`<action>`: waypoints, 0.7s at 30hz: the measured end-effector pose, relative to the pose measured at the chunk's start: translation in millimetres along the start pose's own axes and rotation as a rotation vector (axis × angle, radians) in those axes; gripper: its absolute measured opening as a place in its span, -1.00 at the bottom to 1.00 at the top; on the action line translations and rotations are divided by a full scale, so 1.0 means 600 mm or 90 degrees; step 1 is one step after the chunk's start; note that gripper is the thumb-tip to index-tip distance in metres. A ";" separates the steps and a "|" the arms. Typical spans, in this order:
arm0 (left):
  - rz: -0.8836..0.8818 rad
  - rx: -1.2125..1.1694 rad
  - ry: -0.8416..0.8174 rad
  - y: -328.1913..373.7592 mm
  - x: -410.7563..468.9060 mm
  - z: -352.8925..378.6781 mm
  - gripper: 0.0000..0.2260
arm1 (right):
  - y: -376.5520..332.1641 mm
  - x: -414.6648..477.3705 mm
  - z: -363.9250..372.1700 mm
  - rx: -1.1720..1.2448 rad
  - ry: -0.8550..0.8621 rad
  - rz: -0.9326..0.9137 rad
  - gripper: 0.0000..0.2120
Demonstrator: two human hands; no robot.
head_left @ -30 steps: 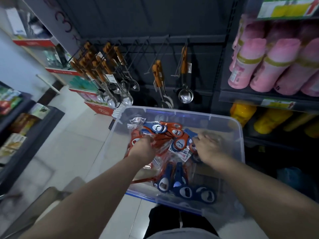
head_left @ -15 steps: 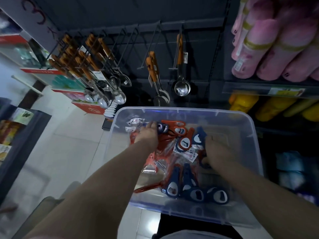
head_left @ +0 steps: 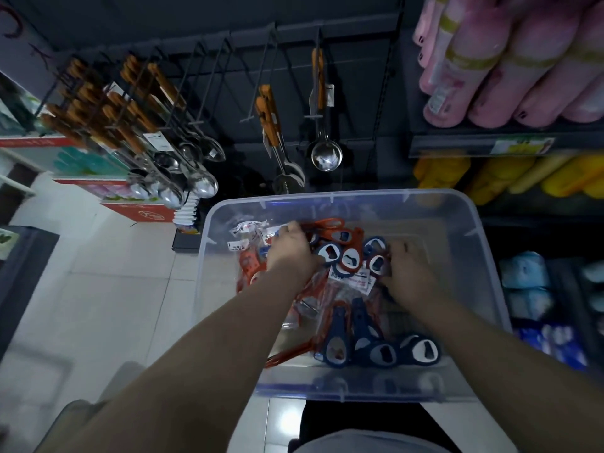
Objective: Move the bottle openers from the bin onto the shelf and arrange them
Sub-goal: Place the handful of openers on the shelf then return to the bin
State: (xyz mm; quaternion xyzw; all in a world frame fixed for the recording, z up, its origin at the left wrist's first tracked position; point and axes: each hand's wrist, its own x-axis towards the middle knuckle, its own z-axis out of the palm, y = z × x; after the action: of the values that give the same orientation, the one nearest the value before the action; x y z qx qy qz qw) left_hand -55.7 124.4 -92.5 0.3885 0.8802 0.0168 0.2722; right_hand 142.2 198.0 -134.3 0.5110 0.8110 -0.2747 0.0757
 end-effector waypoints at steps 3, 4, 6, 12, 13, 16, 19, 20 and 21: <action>0.005 0.080 -0.032 0.009 -0.002 0.005 -0.30 | 0.006 -0.013 -0.005 0.038 -0.027 0.048 -0.52; 0.018 0.103 -0.030 0.010 -0.004 0.008 -0.27 | 0.005 -0.018 -0.010 0.055 -0.029 0.049 -0.58; 0.052 0.122 -0.019 0.005 -0.008 0.013 -0.25 | 0.003 -0.024 -0.023 0.107 -0.009 0.052 -0.70; 0.110 0.221 0.023 -0.023 -0.006 -0.002 -0.21 | -0.051 0.020 -0.037 0.276 0.002 0.094 -0.78; 0.100 0.232 0.013 -0.026 -0.007 -0.005 -0.18 | -0.064 0.027 -0.032 0.268 -0.019 0.089 -0.82; 0.107 0.274 0.007 -0.039 -0.010 -0.008 -0.15 | -0.085 0.044 -0.006 0.223 -0.033 0.078 -0.75; 0.174 0.280 -0.010 -0.054 -0.008 -0.012 -0.19 | -0.096 0.040 0.010 0.191 -0.025 0.089 -0.78; 0.184 0.276 -0.018 -0.057 -0.008 -0.014 -0.19 | -0.099 0.038 0.011 0.184 -0.018 0.089 -0.79; 0.187 0.272 -0.016 -0.059 -0.008 -0.016 -0.19 | -0.100 0.036 0.013 0.186 -0.008 0.088 -0.79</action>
State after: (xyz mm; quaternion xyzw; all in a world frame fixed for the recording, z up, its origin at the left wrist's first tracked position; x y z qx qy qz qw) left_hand -81.8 98.3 -90.6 0.5608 0.7946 -0.1353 0.1893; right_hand 79.0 191.4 -127.3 0.5696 0.7248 -0.3869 0.0248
